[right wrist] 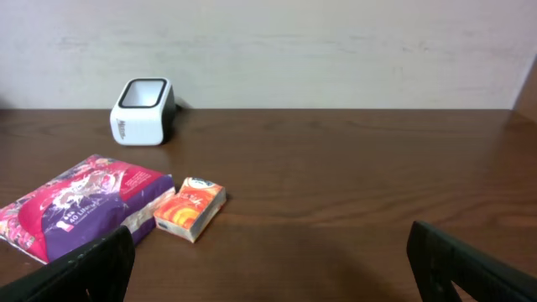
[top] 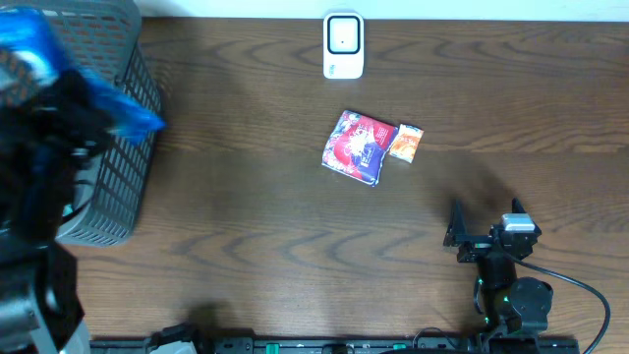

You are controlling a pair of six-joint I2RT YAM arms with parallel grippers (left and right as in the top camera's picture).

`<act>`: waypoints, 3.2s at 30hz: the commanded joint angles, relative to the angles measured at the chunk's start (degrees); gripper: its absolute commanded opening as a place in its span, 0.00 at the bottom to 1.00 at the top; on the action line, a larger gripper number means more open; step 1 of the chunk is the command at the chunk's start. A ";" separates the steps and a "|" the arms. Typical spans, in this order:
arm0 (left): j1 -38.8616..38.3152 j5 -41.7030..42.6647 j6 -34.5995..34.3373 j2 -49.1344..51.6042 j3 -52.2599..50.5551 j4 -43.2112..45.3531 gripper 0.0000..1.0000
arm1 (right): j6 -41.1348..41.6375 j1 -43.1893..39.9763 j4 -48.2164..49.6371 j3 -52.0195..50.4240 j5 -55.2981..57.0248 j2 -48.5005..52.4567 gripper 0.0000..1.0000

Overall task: Scan the item barcode
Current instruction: 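Carry the Oreo pack to the scanner with the left gripper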

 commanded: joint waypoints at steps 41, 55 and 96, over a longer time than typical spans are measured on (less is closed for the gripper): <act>-40.57 -18.71 4.31 61.07 -2.01 7.34 0.07 | 0.81 0.20 -0.22 -0.11 -0.50 -0.35 0.99; -42.58 -10.03 2.75 64.50 -2.01 6.47 0.07 | 0.81 0.20 -0.24 -0.11 -0.50 -0.35 0.99; -43.50 -18.56 -1.70 61.72 0.00 7.17 0.16 | 0.83 0.20 -0.24 -0.11 -0.50 -0.35 0.99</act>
